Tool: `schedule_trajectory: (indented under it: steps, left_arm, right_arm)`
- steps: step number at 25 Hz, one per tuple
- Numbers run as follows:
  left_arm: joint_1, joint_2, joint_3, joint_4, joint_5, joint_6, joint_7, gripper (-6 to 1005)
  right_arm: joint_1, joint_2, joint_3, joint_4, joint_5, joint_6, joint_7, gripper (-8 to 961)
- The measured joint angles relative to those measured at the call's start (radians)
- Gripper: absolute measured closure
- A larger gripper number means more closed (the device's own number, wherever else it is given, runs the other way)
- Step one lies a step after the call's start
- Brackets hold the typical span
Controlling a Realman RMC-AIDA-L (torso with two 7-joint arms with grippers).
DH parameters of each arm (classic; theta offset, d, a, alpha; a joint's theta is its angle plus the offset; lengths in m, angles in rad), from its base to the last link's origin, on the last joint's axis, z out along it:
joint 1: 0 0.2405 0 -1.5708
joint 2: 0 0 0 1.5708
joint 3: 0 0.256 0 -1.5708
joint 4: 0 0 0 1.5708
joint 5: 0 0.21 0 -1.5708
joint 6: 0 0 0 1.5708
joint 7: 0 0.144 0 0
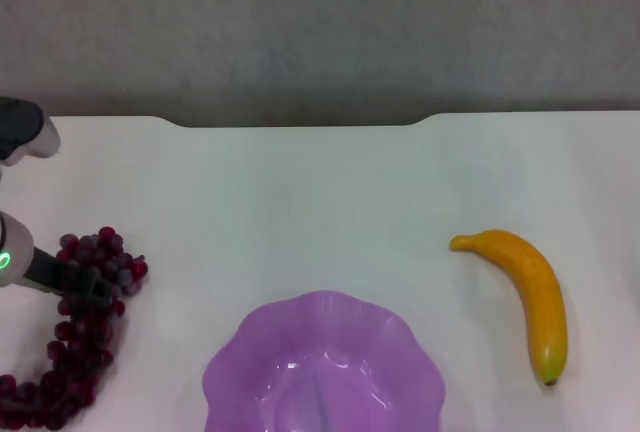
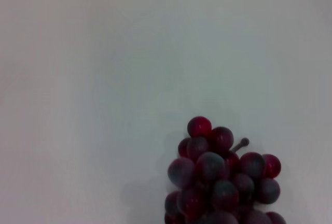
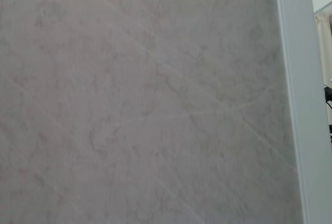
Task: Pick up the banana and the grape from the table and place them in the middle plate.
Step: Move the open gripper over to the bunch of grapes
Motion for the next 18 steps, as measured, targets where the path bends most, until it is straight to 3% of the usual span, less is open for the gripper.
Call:
schedule_trajectory:
  steps: [18]
  left_arm:
    - [0.004,0.001,-0.008,0.003,-0.028,0.045,-0.004,448]
  right_arm:
    - [0.002,-0.002,0.0,0.001,0.0,0.0,0.0,86]
